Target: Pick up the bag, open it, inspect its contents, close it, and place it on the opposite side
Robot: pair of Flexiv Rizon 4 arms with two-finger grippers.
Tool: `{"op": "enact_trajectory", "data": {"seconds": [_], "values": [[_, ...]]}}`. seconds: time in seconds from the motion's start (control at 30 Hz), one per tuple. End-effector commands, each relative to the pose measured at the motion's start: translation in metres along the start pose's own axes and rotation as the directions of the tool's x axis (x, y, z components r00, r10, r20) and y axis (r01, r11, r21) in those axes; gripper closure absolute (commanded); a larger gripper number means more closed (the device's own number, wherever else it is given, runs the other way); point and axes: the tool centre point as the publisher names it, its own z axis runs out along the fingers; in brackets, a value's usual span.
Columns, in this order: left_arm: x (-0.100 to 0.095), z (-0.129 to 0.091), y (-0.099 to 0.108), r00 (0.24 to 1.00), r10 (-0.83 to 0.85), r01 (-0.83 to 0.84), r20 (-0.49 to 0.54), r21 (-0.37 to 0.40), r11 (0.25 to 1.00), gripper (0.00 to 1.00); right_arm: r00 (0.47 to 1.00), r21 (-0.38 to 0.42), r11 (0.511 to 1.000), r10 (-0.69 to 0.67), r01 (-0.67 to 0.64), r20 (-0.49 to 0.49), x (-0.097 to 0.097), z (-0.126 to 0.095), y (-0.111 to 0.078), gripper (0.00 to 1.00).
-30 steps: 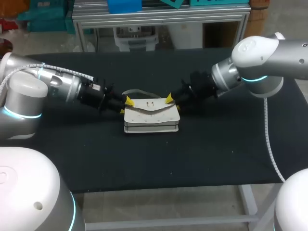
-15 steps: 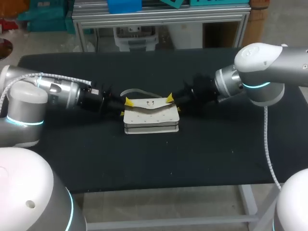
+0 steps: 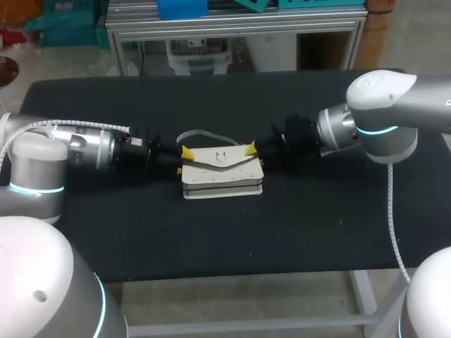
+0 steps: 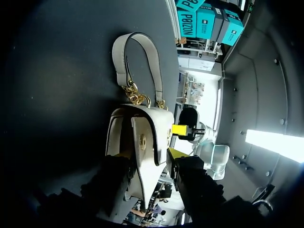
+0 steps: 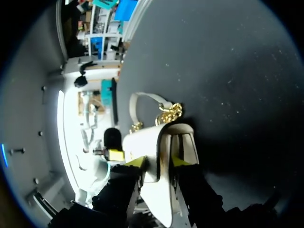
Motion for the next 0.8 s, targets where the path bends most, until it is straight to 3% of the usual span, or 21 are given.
{"op": "enact_trajectory", "data": {"seconds": [0.03, 0.1, 0.13, 0.2, 0.23, 0.27, 0.37, 0.43, 0.6, 0.63, 0.67, 0.73, 0.77, 0.8], "values": [[-0.001, 0.014, 0.003, 0.999, 0.003, -0.003, -0.037, 0.008, 1.000, 0.63, 1.000, -0.015, 1.000, -0.010, 0.010, -0.010, 0.005, 0.009, -0.003, 0.00], [-0.003, 0.017, 0.003, 0.999, -0.010, 0.010, -0.042, 0.005, 1.000, 0.72, 1.000, -0.018, 1.000, -0.013, 0.013, -0.009, 0.006, 0.010, -0.003, 0.04], [-0.006, 0.019, 0.002, 0.999, -0.022, 0.022, -0.047, 0.008, 1.000, 0.74, 1.000, -0.019, 1.000, -0.012, 0.012, -0.011, 0.005, 0.011, -0.003, 0.17], [-0.009, 0.019, 0.000, 0.997, -0.038, 0.040, -0.071, 0.017, 0.999, 0.78, 1.000, -0.013, 1.000, 0.000, -0.001, -0.021, 0.002, 0.014, -0.004, 0.52], [-0.010, 0.019, 0.000, 0.996, -0.042, 0.044, -0.075, 0.026, 0.999, 0.85, 1.000, -0.012, 1.000, 0.003, -0.003, -0.024, 0.001, 0.015, -0.003, 0.63], [-0.010, 0.018, -0.001, 0.996, -0.042, 0.045, -0.077, 0.029, 0.999, 0.90, 1.000, -0.009, 1.000, 0.004, -0.004, -0.025, 0.000, 0.016, -0.003, 0.98], [-0.005, 0.017, -0.001, 0.996, -0.034, 0.038, -0.087, 0.039, 0.999, 0.95, 0.999, -0.018, 1.000, -0.004, 0.004, -0.035, 0.004, 0.014, -0.004, 1.00], [-0.001, 0.017, 0.000, 0.996, -0.021, 0.025, -0.088, 0.041, 0.999, 0.92, 0.999, -0.034, 0.999, -0.018, 0.016, -0.041, 0.008, 0.011, -0.005, 1.00], [0.012, 0.014, 0.002, 0.995, 0.014, -0.009, -0.099, 0.051, 0.999, 0.61, 0.997, -0.058, 0.998, -0.043, 0.039, -0.063, 0.016, 0.006, -0.006, 1.00], [0.014, 0.014, 0.002, 0.995, 0.019, -0.014, -0.098, 0.050, 0.999, 0.42, 0.997, -0.064, 0.997, -0.048, 0.043, -0.068, 0.017, 0.004, -0.005, 1.00], [0.015, 0.014, 0.003, 0.995, 0.022, -0.017, -0.099, 0.049, 0.999, 0.36, 0.996, -0.067, 0.997, -0.050, 0.045, -0.069, 0.018, 0.004, -0.005, 1.00], [0.017, 0.015, 0.003, 0.995, 0.028, -0.023, -0.099, 0.048, 0.999, 0.35, 0.996, -0.070, 0.996, -0.052, 0.047, -0.070, 0.019, 0.003, -0.005, 1.00], [0.018, 0.015, 0.003, 0.995, 0.029, -0.025, -0.099, 0.048, 0.999, 0.35, 0.996, -0.072, 0.996, -0.053, 0.048, -0.072, 0.020, 0.002, -0.005, 0.72], [0.019, 0.015, 0.002, 0.995, 0.030, -0.026, -0.100, 0.048, 0.999, 0.40, 0.996, -0.073, 0.996, -0.054, 0.049, -0.072, 0.020, 0.002, -0.005, 0.62]]}}
